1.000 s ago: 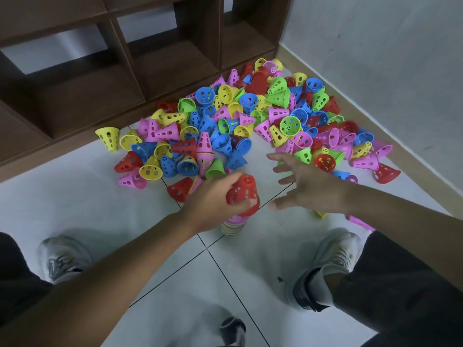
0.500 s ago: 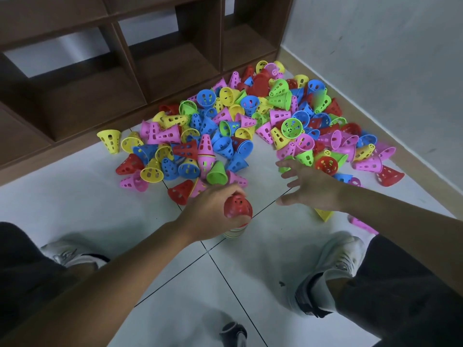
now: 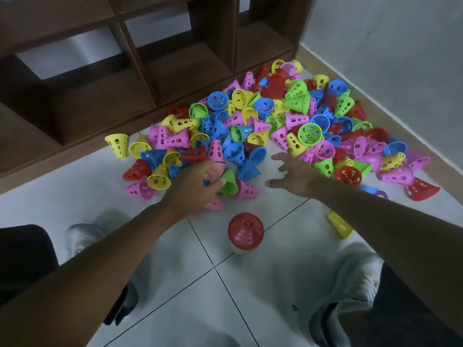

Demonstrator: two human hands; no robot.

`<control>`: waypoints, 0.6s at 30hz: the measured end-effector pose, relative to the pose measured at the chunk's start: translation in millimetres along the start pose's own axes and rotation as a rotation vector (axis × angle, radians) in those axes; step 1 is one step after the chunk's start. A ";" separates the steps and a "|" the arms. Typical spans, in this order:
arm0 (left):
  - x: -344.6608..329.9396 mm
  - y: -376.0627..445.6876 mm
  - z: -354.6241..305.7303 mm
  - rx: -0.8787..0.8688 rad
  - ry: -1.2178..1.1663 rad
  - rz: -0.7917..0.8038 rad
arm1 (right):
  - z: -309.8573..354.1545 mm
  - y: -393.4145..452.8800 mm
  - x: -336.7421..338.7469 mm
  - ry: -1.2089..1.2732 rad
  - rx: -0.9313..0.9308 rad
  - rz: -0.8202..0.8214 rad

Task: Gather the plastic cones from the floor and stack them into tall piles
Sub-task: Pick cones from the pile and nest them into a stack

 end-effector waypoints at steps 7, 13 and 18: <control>-15.5 28.3 55.4 0.116 0.120 0.045 | 17.8 64.8 -41.8 -0.045 0.103 -0.015; -41.1 47.9 78.9 0.144 0.199 0.094 | 5.3 108.5 -58.9 -0.069 0.089 -0.021; -67.5 69.2 91.6 0.140 0.338 0.094 | -0.9 134.9 -71.3 -0.040 0.167 0.011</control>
Point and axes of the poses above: each hand's wrist, its own y-axis towards the middle knuckle, its own x-axis out of the back of the hand, z = x × y, the point moved 3 cm from there along y, towards the middle knuckle, and after that the axes turned 5 degrees about y, right-handed, at the moved point
